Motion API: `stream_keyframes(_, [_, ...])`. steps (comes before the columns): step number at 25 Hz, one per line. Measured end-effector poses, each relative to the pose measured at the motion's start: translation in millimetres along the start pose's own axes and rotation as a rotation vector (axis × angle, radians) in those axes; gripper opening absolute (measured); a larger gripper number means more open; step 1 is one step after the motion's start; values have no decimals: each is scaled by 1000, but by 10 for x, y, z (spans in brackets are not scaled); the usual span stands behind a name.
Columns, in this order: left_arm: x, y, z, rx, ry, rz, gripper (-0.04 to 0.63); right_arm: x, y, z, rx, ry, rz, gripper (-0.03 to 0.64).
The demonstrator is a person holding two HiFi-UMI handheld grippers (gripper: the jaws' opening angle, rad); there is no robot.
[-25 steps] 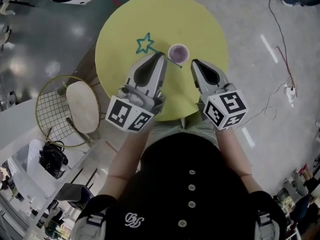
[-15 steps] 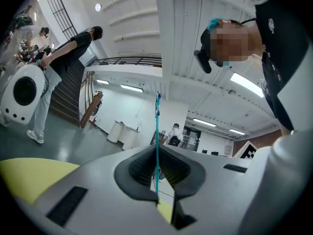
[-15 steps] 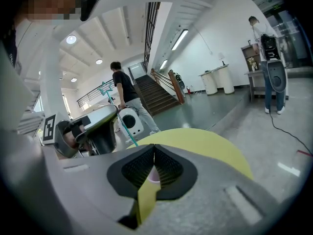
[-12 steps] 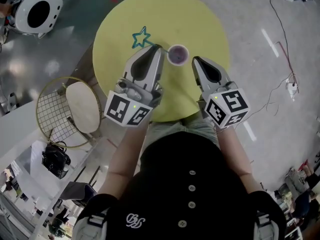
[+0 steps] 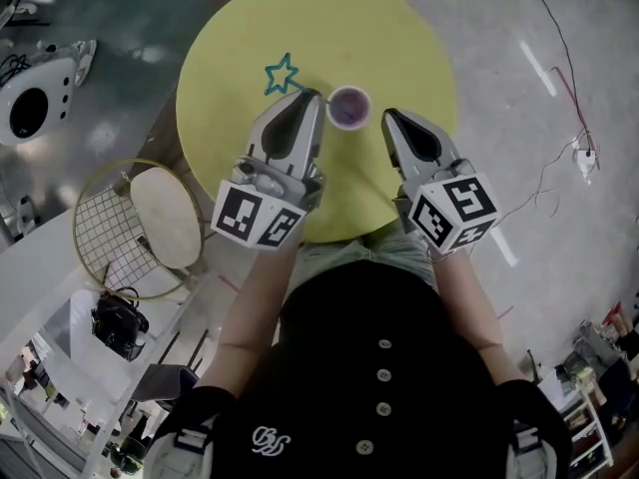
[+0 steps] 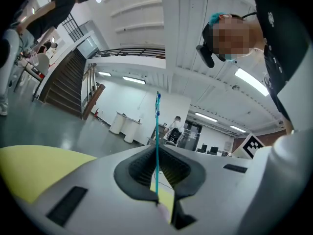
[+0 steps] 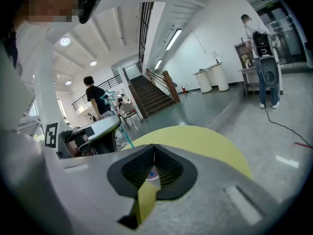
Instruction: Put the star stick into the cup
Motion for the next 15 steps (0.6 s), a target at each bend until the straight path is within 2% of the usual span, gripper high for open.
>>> stream_keyframes(8, [130,-183,-38,15,-6,-63,23,-25,-2,106,11,-28,2,3])
stream_keyframes(15, [149,-318,-62,17,10,-68,23,-44,-40,119,18,-38,-6,3])
Point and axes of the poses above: the fingertips, and each gripper's own axes: x forward along the fingers, z to its right, y out of its top, the point moved 7 cm from there along -x, backward along the fingers, and after that the axes turned 10 degrees about x, right-handed, at the moved point
